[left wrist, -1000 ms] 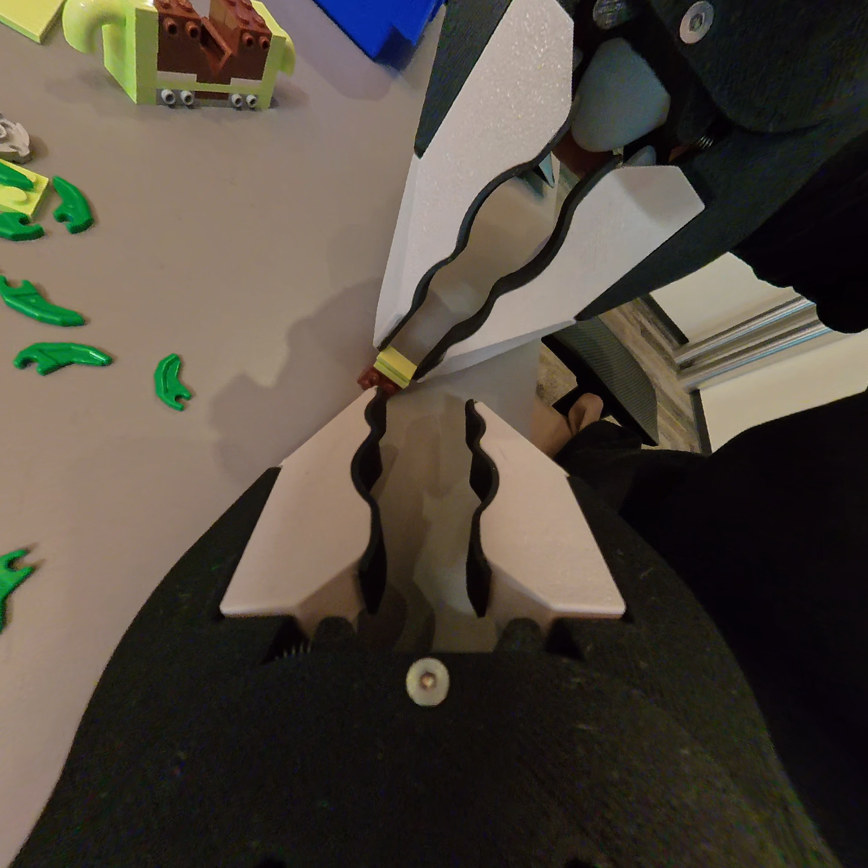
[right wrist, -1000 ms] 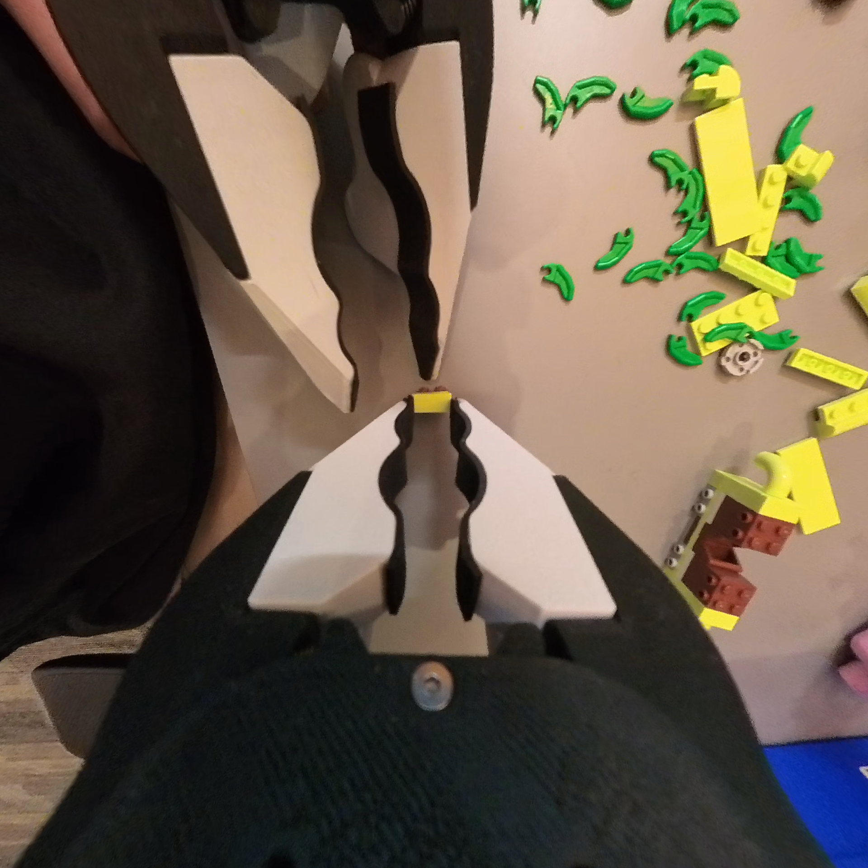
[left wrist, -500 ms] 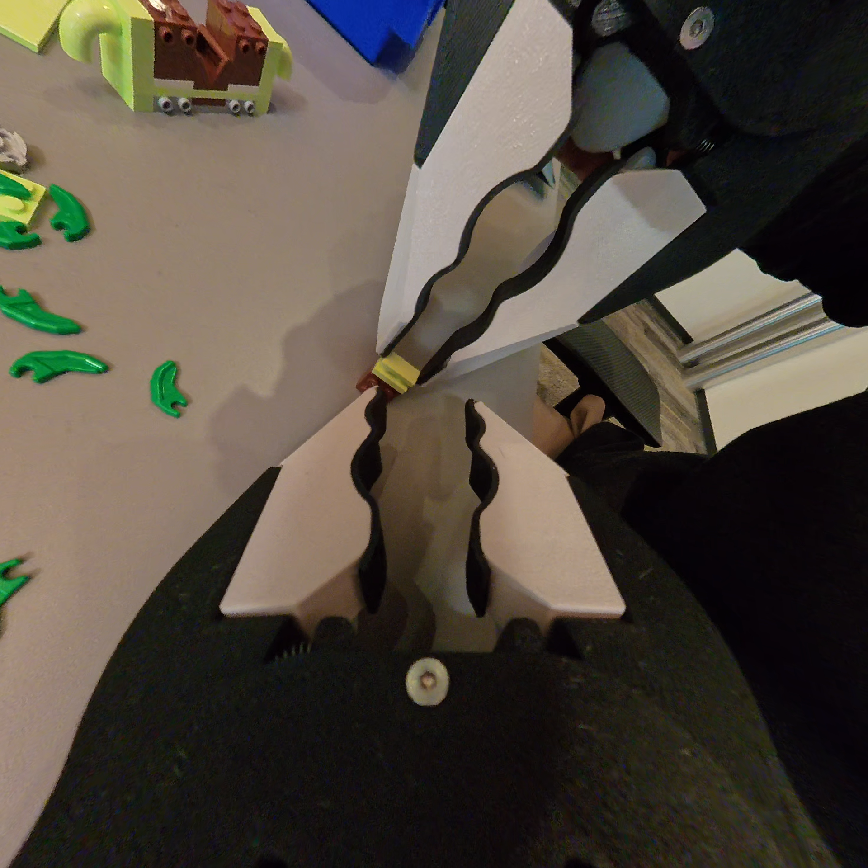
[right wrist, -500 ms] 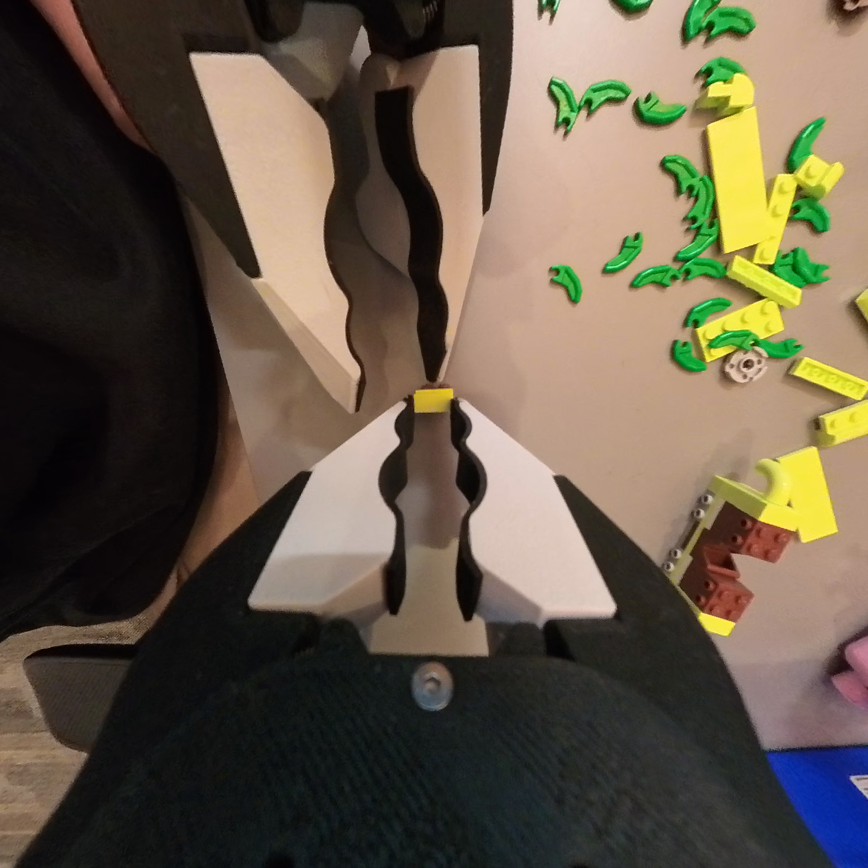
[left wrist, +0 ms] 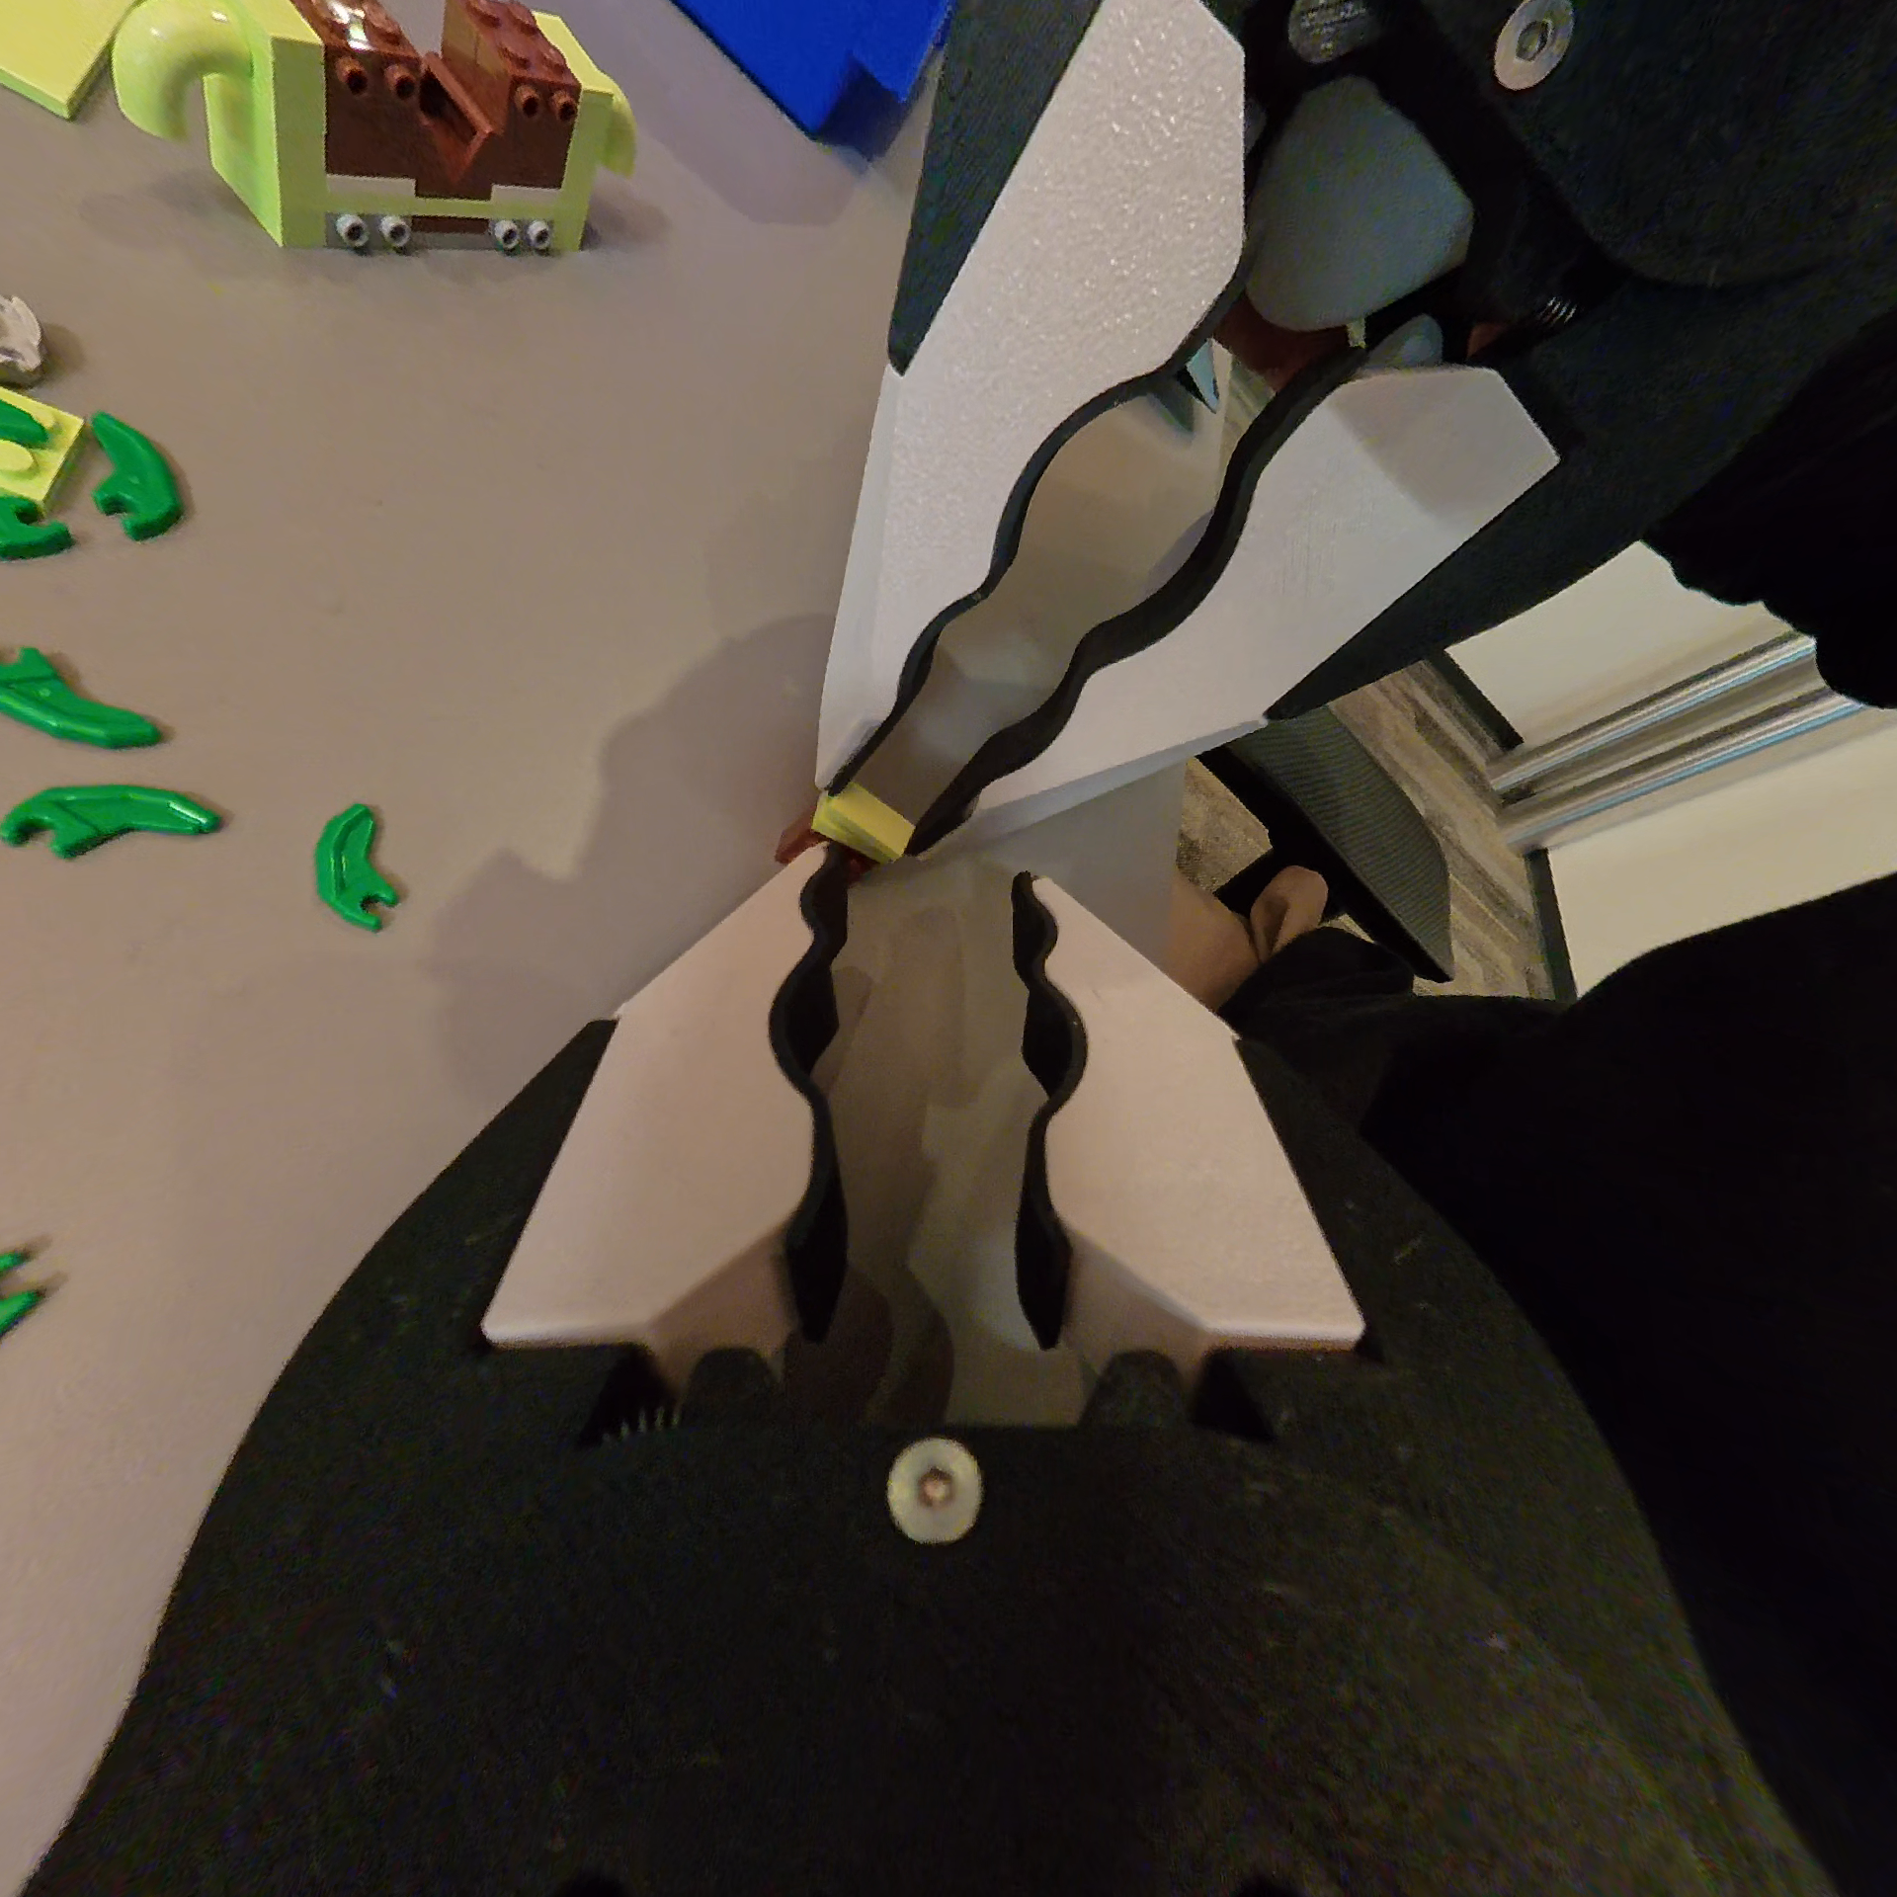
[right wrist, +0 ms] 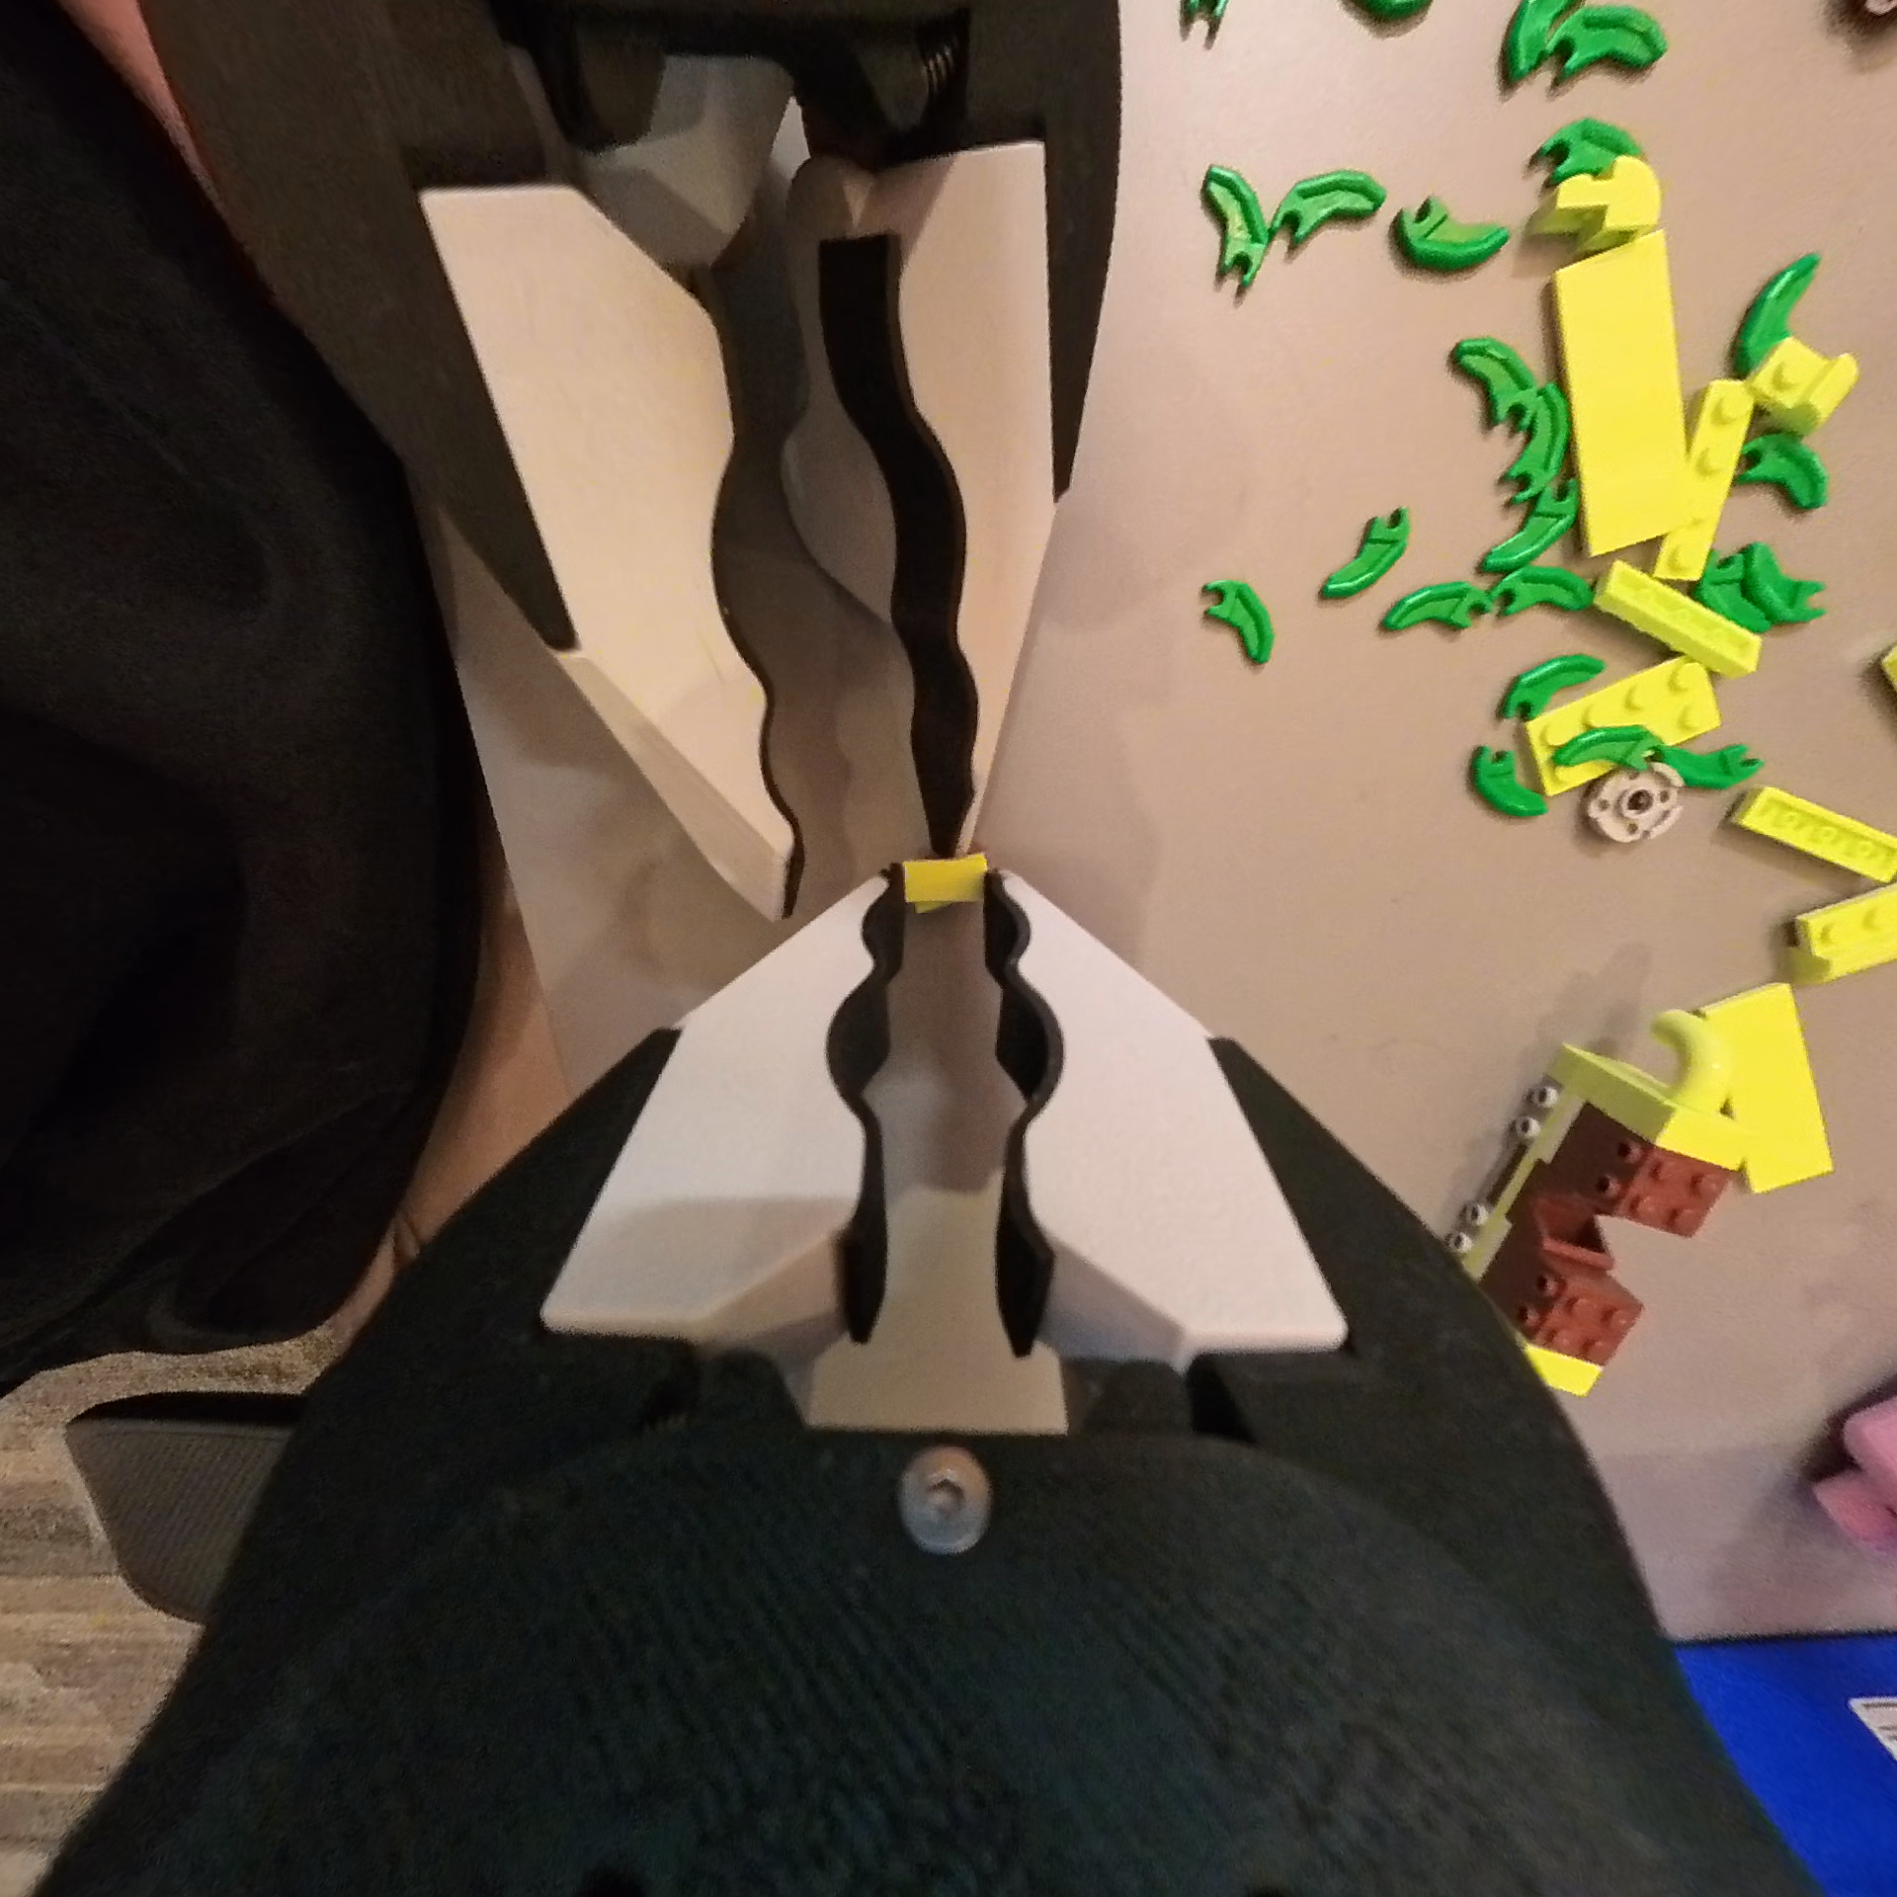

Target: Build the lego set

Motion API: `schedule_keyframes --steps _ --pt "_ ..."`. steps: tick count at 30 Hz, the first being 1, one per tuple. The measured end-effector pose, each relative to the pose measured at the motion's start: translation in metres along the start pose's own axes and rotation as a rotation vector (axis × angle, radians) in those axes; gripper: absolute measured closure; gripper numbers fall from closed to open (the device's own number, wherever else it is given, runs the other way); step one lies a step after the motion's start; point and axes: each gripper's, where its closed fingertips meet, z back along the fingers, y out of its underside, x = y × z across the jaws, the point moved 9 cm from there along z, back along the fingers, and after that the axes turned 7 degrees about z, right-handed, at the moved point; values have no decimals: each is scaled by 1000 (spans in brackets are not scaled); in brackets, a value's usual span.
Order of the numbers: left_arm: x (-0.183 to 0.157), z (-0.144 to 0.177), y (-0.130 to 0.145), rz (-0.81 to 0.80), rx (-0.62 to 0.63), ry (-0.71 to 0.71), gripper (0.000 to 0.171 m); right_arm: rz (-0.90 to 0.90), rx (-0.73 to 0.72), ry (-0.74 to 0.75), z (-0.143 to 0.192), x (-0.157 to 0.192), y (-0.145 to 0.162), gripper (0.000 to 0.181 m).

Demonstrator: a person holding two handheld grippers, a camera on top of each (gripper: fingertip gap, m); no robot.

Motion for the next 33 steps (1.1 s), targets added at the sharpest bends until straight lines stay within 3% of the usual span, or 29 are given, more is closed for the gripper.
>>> schedule_keyframes --steps 20,33 --pt "1 -1 0 10 8 6 141 230 -10 -14 5 1 1 168" --pt "1 0 0 10 3 8 141 253 15 -37 1 -1 1 168"
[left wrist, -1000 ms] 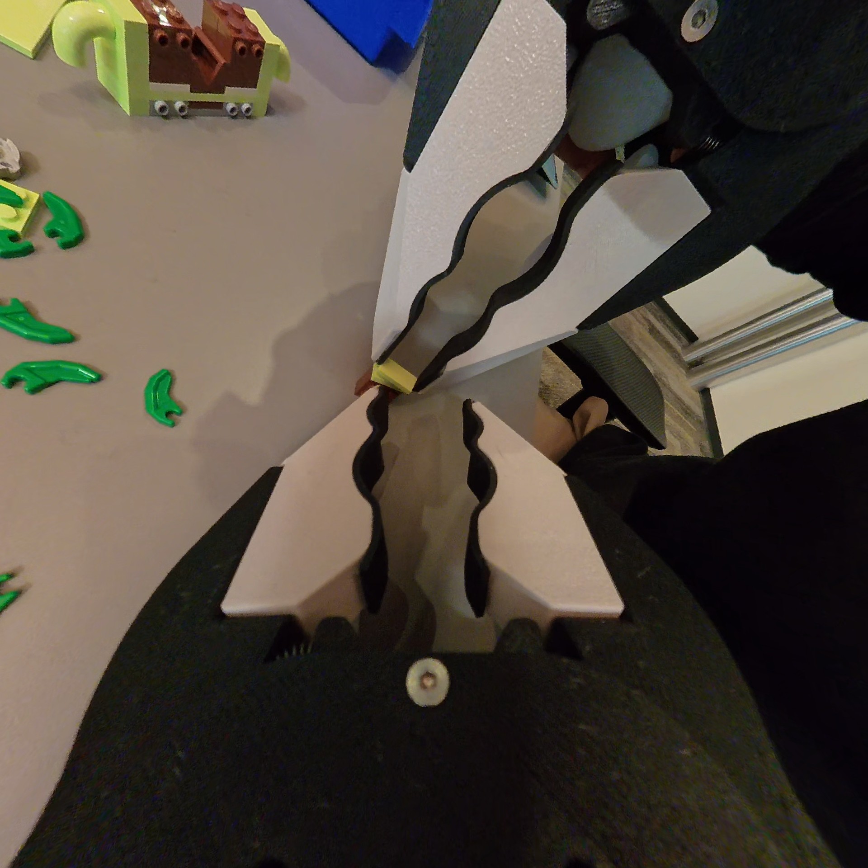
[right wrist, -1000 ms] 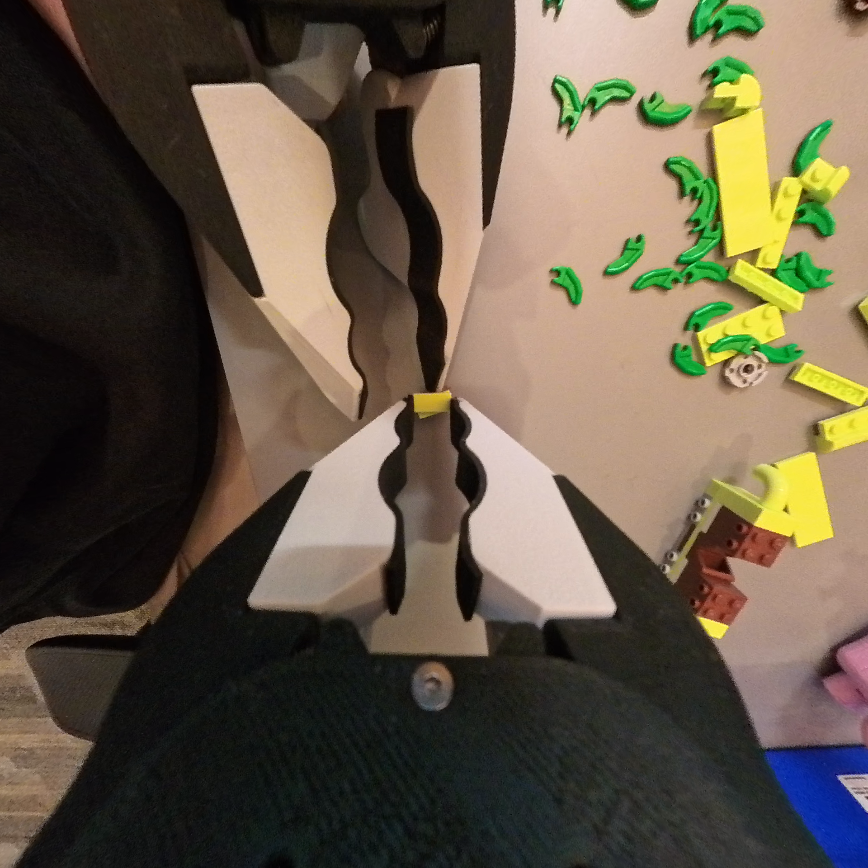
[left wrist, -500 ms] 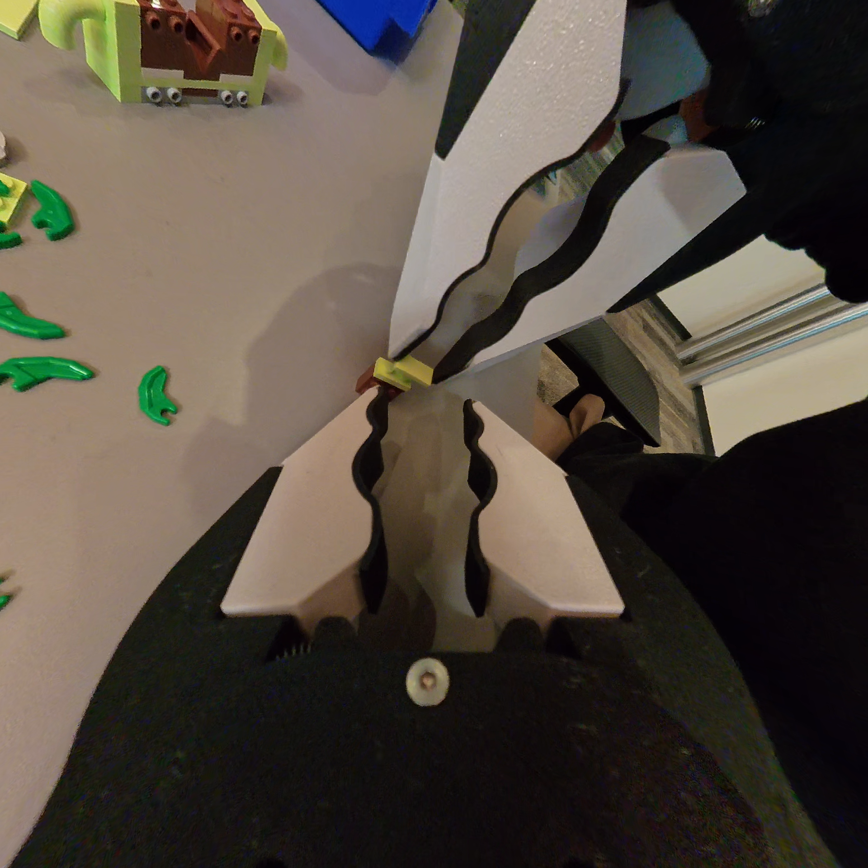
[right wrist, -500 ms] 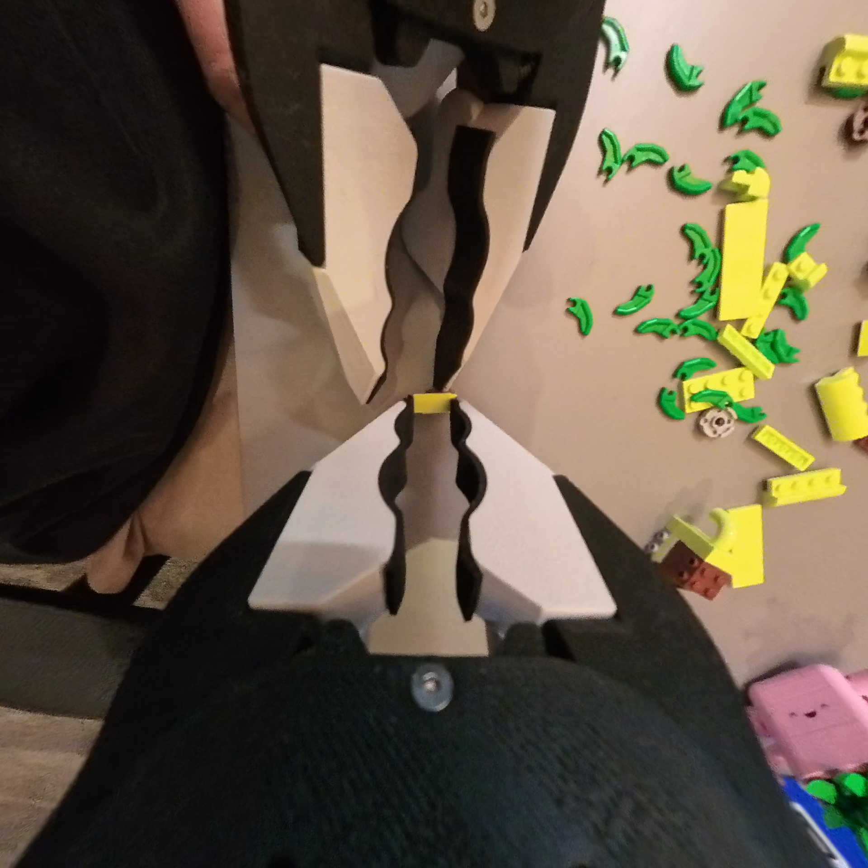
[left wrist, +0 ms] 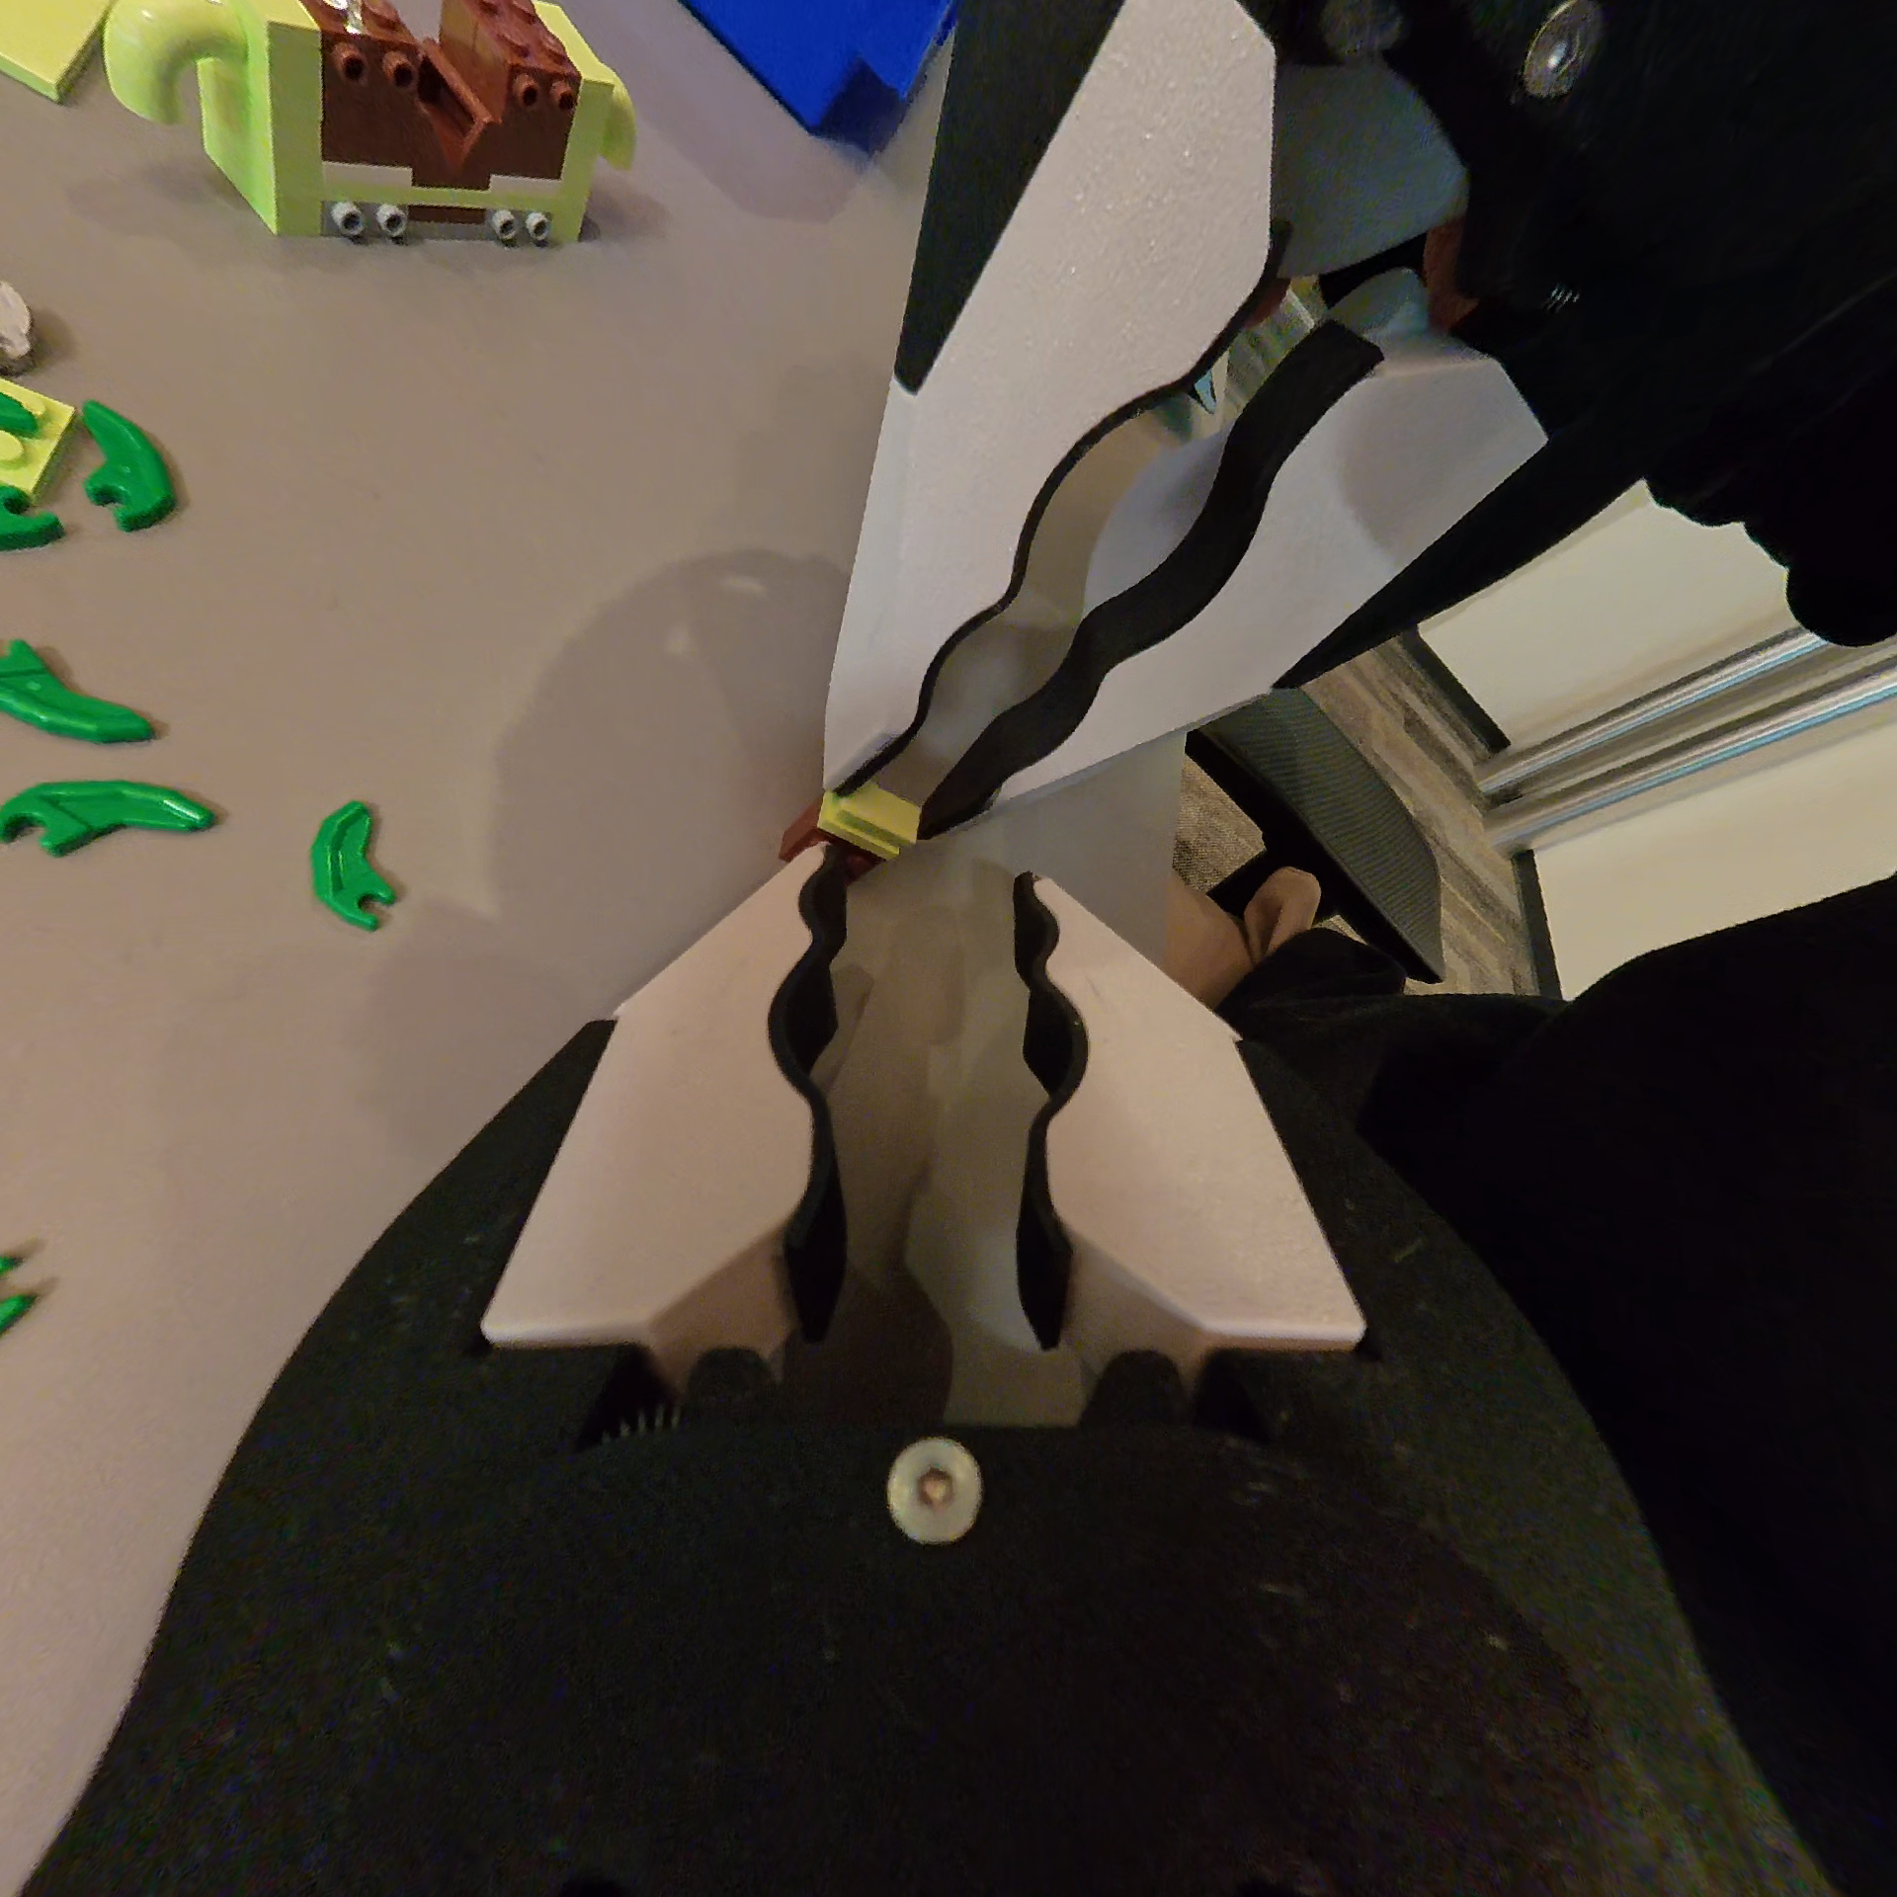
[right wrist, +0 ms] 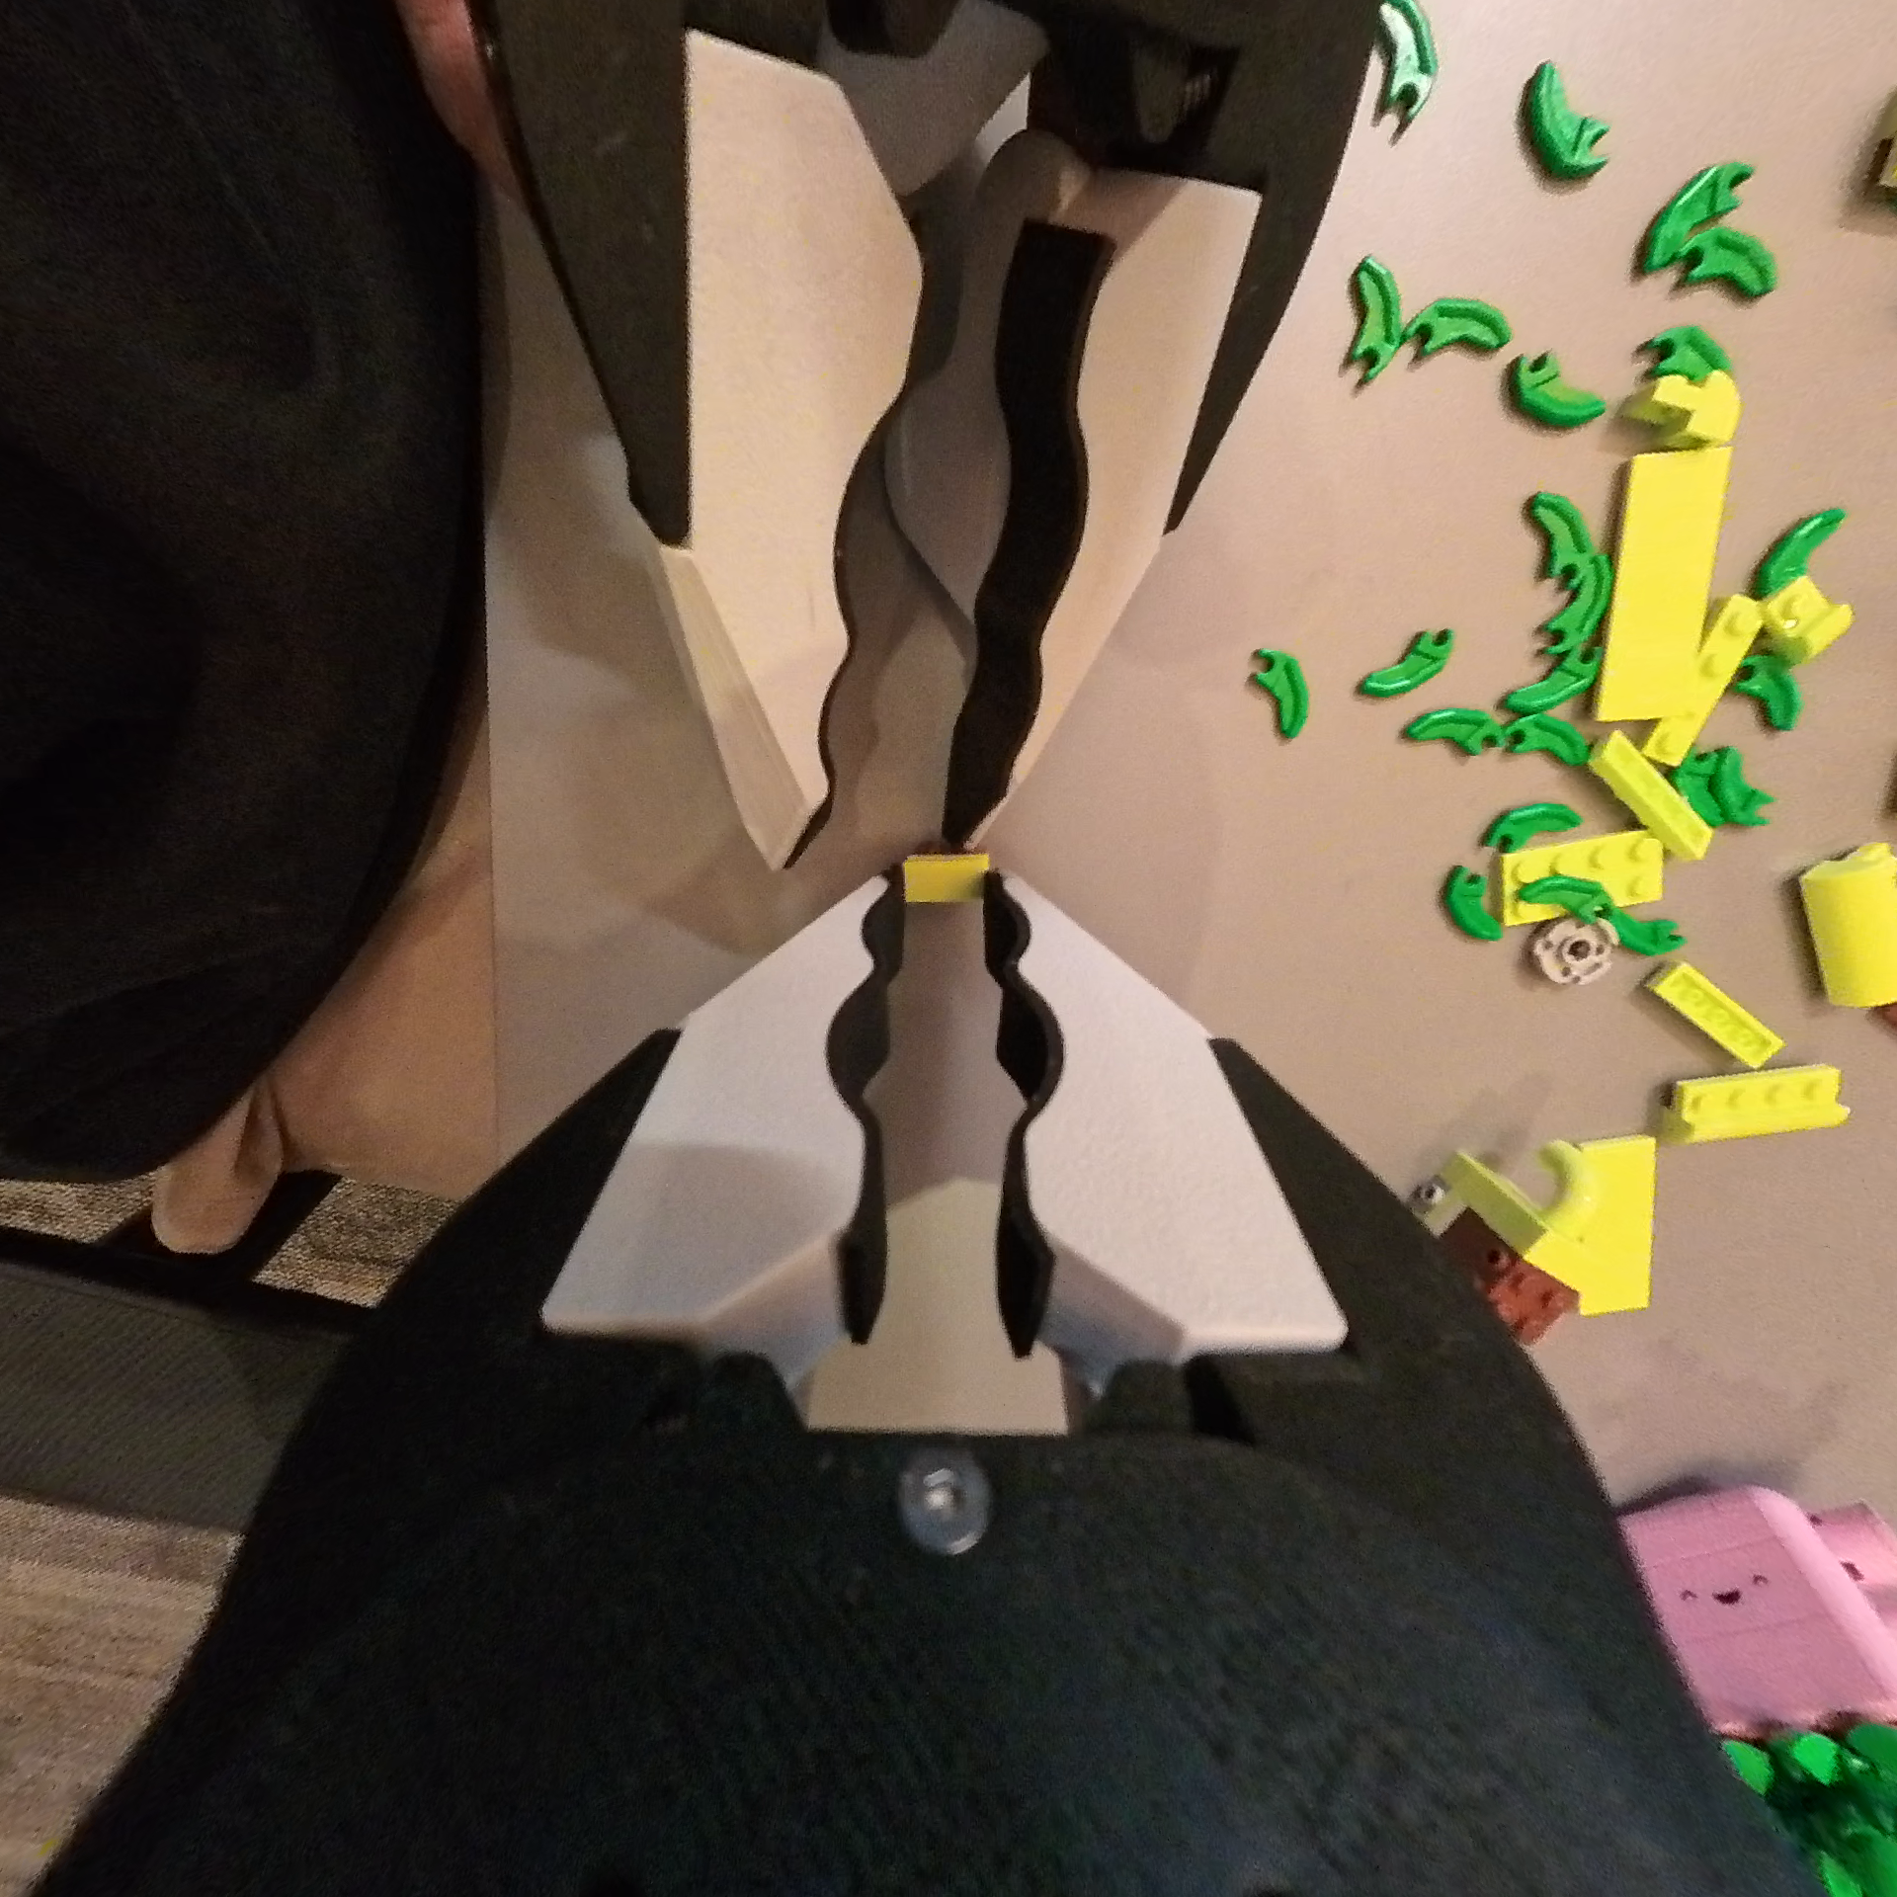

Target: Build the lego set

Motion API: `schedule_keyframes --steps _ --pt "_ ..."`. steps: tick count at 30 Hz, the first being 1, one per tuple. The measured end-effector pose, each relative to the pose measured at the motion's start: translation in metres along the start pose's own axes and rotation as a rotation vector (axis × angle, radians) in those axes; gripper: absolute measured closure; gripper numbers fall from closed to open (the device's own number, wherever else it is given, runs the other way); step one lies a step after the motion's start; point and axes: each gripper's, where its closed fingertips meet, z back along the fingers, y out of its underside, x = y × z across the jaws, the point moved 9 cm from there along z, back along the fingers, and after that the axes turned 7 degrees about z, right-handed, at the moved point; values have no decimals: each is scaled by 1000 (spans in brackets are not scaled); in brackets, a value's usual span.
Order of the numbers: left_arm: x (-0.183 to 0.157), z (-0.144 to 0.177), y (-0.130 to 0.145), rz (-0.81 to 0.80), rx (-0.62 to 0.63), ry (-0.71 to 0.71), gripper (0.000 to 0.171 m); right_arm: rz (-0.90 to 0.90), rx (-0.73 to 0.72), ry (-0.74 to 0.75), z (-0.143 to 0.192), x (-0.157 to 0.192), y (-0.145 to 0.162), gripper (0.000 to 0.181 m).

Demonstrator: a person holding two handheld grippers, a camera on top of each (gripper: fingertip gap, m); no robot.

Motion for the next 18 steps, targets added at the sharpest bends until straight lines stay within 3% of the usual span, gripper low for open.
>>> schedule_keyframes --steps 18 --pt "-2 -1 0 -18 8 -17 141 14 1 -28 -1 -2 1 168"
